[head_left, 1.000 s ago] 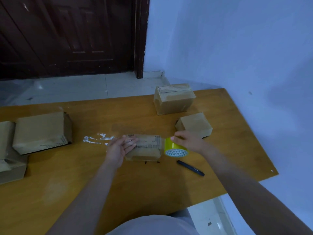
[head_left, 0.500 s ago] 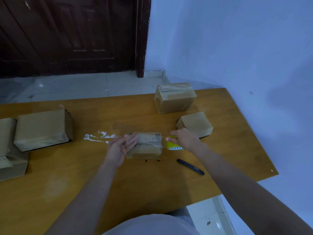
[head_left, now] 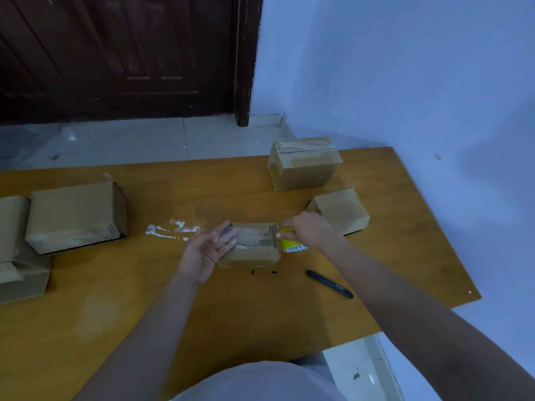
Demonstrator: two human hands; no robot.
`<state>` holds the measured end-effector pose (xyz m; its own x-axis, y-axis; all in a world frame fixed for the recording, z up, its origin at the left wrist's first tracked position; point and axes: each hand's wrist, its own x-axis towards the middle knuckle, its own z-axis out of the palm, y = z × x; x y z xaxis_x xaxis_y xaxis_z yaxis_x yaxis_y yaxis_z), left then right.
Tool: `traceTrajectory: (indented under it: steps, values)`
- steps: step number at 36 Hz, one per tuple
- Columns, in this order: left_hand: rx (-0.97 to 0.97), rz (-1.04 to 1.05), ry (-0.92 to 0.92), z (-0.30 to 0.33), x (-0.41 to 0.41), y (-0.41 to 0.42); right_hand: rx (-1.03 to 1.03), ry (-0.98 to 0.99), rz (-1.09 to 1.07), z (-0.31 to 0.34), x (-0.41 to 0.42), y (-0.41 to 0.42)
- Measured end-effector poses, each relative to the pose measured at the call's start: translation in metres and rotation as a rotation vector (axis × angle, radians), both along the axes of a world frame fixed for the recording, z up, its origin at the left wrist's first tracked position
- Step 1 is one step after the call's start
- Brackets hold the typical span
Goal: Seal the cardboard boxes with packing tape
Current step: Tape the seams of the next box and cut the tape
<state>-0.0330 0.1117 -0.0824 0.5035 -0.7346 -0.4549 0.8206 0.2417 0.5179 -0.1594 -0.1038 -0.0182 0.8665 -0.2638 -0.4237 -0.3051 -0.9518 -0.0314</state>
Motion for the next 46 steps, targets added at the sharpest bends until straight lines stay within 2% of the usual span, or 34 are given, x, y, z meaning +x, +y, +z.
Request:
traceTrajectory:
  steps: [8, 10, 12, 16, 21, 32, 37, 42, 46]
  values:
    - [0.027, 0.057, 0.014, 0.004, -0.004, -0.002, -0.082, 0.039, 0.032, -0.001, 0.009, 0.002]
    - [0.039, 0.089, -0.039, 0.006, -0.006, 0.000, -0.102, 0.063, 0.035, -0.002, 0.010, 0.003]
    - [0.189, 0.151, -0.164, 0.010, -0.009, 0.002, -0.102, 0.075, 0.016, -0.002, 0.011, 0.004]
    - [0.610, 0.248, -0.442, 0.006, -0.010, 0.009, -0.075, 0.062, -0.021, -0.002, 0.010, 0.004]
    - [0.819, 0.146, -0.600, 0.000, -0.007, 0.011, -0.057, 0.071, -0.051, -0.004, 0.010, 0.004]
    - [0.851, 0.063, -0.415, -0.017, -0.009, 0.002, -0.014, 0.061, -0.077, -0.008, 0.007, 0.003]
    - [0.957, 0.022, -0.448, -0.025, -0.012, -0.003, 0.012, 0.056, -0.088, -0.007, 0.008, 0.004]
    - [0.938, -0.002, -0.219, -0.025, -0.013, -0.011, 0.062, 0.013, -0.154, -0.011, 0.001, 0.005]
    - [0.953, -0.018, -0.248, -0.026, -0.010, -0.026, 0.132, -0.017, -0.246, -0.013, -0.008, 0.015]
